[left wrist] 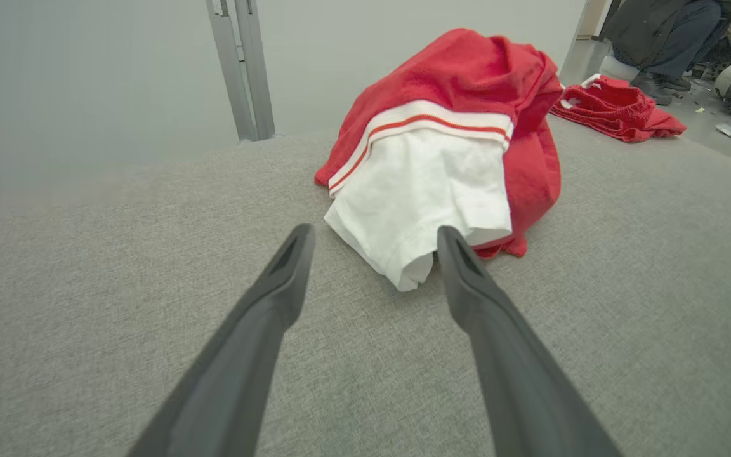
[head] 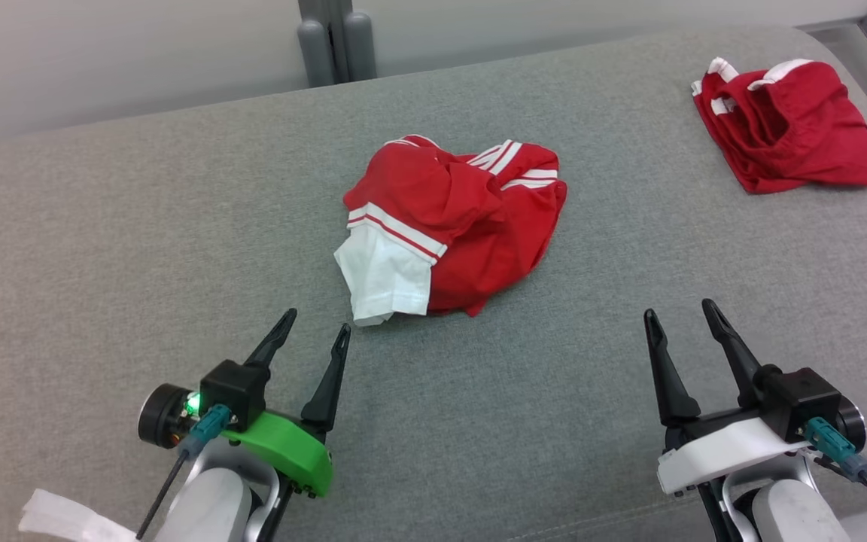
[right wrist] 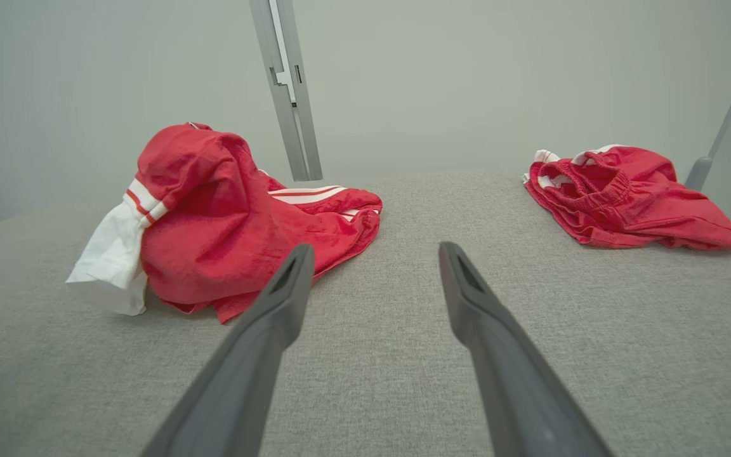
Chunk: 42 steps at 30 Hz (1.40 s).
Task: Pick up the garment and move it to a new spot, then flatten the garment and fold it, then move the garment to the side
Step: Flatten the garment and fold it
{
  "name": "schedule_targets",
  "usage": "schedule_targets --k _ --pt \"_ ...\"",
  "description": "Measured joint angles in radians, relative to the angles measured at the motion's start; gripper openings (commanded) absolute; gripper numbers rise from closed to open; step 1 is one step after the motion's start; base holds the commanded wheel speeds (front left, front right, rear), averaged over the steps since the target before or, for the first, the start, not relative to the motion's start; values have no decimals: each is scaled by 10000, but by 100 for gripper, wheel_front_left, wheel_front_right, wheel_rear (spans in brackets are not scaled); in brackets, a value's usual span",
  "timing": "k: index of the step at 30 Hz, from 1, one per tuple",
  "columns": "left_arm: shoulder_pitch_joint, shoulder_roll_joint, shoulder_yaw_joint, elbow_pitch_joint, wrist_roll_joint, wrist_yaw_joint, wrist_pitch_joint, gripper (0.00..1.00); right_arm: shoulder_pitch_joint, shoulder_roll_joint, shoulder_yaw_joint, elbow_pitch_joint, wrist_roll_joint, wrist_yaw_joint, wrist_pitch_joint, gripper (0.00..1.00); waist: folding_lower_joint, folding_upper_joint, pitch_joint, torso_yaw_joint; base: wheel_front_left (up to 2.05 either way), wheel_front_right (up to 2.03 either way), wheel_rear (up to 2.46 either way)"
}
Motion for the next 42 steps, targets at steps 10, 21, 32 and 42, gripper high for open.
schedule_targets --k 10,21,32,42 --pt "-1039 370 -617 1260 -347 -2 -13 100 -242 171 -144 12 -17 0 -59 100 0 0 826 -996 0 0 0" --pt "-1742 324 82 1335 -497 -2 -13 0 -347 236 -380 6 -94 0 -90 100 0 0 1280 -1347 0 0 0" --pt "-208 648 1365 -1101 92 157 -13 0 46 171 -412 128 -90 -2 -92 100 1 0 724 -273 0 0 0" --pt "2070 949 1944 -2286 -17 694 -10 0 134 142 -215 251 0 0 -92 100 1 0 158 1272 0 0 0"
